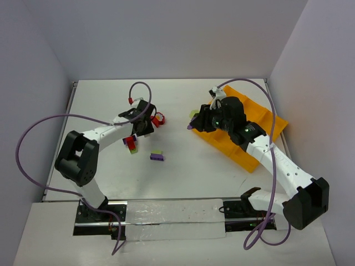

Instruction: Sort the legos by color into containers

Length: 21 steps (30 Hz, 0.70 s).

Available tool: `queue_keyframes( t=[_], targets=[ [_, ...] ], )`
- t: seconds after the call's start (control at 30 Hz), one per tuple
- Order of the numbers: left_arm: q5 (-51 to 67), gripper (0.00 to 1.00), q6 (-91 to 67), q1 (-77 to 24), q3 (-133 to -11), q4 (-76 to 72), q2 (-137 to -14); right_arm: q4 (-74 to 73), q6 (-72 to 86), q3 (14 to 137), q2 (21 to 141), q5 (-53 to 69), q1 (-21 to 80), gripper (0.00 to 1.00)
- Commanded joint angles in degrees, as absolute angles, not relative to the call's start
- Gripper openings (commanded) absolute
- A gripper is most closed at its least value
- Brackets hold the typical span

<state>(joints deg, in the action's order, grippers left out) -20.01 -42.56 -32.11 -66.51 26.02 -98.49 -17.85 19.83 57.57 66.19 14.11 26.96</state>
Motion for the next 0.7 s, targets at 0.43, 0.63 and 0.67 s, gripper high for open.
queue_keyframes(
  t=[0.43, 0.63, 0.67],
  targets=[
    [-31.1, 0.01, -41.0, -36.7, -62.7, 15.9, -100.9, -16.0, 19.4, 56.0, 64.3, 14.2, 26.5, 0.0],
    [-30.1, 0.17, -40.4, -36.9, -62.3, 15.8, -100.3, -15.9, 19.4, 56.1, 64.5, 14.4, 26.5, 0.0],
    [-30.1, 0.19, -40.2, -36.9, -62.6, 16.2, -100.4, -15.9, 19.3, 56.0, 64.5, 14.4, 26.5, 0.0]
  ],
)
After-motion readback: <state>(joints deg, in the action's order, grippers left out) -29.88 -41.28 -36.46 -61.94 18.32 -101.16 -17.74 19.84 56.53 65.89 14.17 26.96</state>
